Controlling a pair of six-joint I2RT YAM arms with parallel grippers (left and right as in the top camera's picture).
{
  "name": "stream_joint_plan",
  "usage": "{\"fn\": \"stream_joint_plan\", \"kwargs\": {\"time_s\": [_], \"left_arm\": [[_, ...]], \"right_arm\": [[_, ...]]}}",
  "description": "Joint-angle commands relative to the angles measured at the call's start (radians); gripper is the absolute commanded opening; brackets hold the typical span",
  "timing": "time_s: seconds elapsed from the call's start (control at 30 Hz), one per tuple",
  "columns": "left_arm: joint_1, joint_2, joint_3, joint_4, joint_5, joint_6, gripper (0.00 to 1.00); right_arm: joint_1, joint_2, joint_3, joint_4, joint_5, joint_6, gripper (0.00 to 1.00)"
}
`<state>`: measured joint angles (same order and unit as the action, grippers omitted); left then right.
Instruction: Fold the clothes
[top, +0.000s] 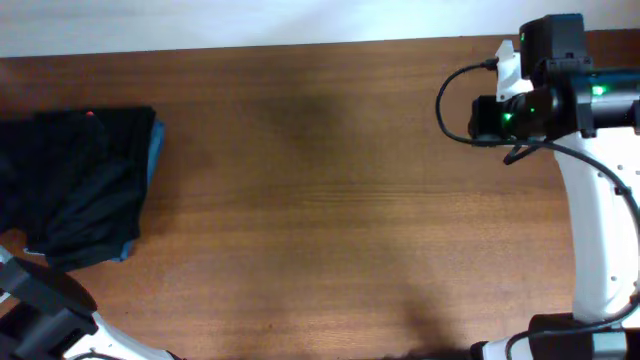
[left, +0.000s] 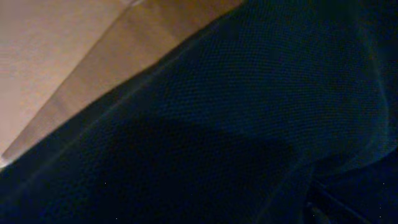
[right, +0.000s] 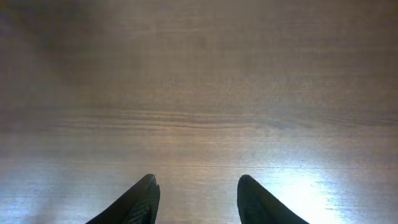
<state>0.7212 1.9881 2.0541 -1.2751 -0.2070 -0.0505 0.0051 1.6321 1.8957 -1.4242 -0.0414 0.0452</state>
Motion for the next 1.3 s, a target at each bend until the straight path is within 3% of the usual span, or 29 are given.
{"fn": "stream_joint_plan", "kwargs": {"time_s": [0.0, 0.43, 0.7, 0.73, 1.17, 1.2, 1.23, 1.27], "left_arm": [[0.008, 0.001, 0.007, 0.000, -0.104, -0.052, 0.99], [0.008, 0.001, 0.007, 0.000, -0.054, -0.054, 0.99], [0.008, 0.017, 0.006, -0.020, 0.070, -0.055, 0.94], [0.008, 0.024, 0.004, -0.025, 0.080, -0.055, 0.99], [0.008, 0.201, -0.154, -0.008, 0.196, -0.146, 0.99], [0.008, 0.206, -0.154, 0.000, 0.213, -0.145, 0.96], [0.008, 0.209, -0.154, 0.005, 0.229, -0.142, 0.77], [0.008, 0.209, -0.154, 0.009, 0.241, -0.138, 0.11]], "right_arm": [[-0.007, 0.016, -0.029, 0.011, 0.013, -0.008, 0.46], [-0.006, 0.016, -0.030, 0.028, 0.009, -0.008, 0.46], [-0.006, 0.016, -0.030, 0.028, 0.009, -0.008, 0.46], [-0.006, 0.016, -0.030, 0.027, 0.009, -0.008, 0.46], [-0.006, 0.016, -0.030, 0.026, 0.009, -0.008, 0.46], [-0.006, 0.016, -0.030, 0.026, 0.009, -0.008, 0.46], [-0.006, 0.016, -0.030, 0.026, 0.009, -0.008, 0.46], [-0.006, 0.016, -0.030, 0.026, 0.009, -0.008, 0.46]]}}
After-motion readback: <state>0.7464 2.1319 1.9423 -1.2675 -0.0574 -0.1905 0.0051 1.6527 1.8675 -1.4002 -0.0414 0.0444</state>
